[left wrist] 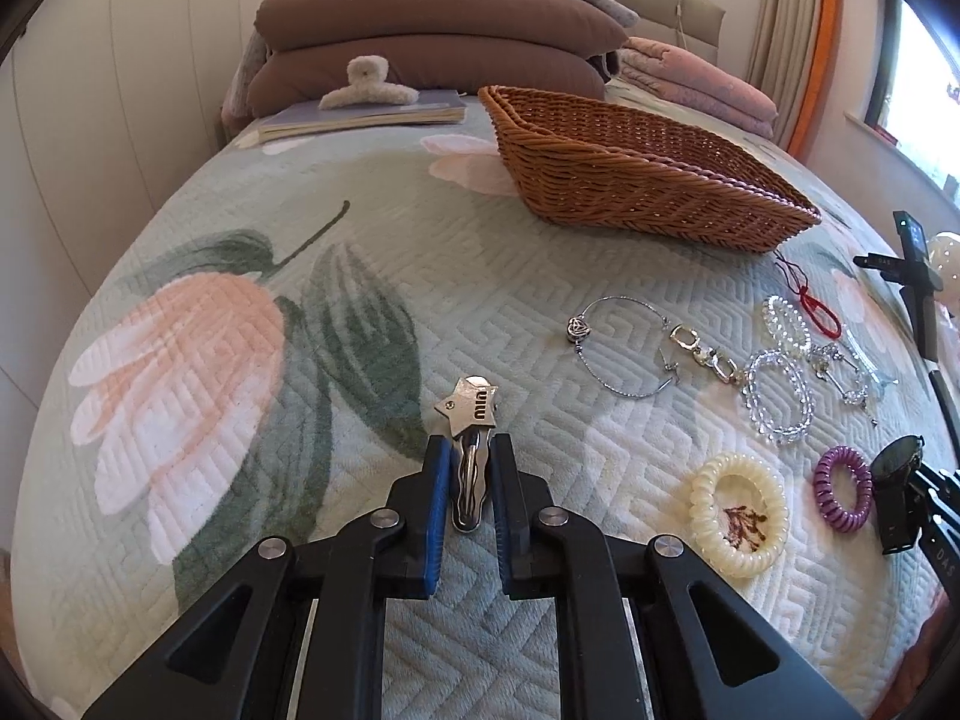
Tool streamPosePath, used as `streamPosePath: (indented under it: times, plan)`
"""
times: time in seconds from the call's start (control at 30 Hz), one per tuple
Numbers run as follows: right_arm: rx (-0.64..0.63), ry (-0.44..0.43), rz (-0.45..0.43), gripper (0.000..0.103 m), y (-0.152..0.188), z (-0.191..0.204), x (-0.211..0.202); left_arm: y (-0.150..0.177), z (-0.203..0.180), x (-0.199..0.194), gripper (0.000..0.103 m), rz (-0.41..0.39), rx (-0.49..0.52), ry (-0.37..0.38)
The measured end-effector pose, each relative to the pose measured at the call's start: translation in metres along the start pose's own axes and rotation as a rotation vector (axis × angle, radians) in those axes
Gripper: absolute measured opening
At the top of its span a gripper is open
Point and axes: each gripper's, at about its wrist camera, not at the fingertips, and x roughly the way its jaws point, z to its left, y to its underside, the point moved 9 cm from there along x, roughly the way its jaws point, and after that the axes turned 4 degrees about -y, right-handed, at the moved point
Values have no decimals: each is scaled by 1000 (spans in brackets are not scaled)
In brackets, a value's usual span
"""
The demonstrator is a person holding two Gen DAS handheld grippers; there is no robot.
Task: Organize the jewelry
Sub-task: 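Grasp the silver key-shaped clip with the left tool while the right tool grasps the black watch, then carry the clip and watch into the wicker basket and open both tools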
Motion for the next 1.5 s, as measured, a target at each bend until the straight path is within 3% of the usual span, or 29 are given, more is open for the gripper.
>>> streamPosePath:
  times: [0.47, 0.7, 1.0, 1.23, 1.5]
  plan:
    - [39, -43, -90, 14, -44, -1, -22, -60, -40, -49, 13, -201, 27, 66]
    - [44, -91, -176, 14, -119, 6, -11, -109, -70, -47, 13, -263, 85, 80]
    - [19, -78, -293, 14, -226, 17, 9, -195, -81, -25, 13, -315, 62, 68]
    - [-10, -76, -285, 14, -261, 33, 47, -220, -94, 5, 13, -301, 63, 46]
    - [-22, -132, -172, 14, -266, 40, 93, -210, -105, 47, 13, -199, 32, 89]
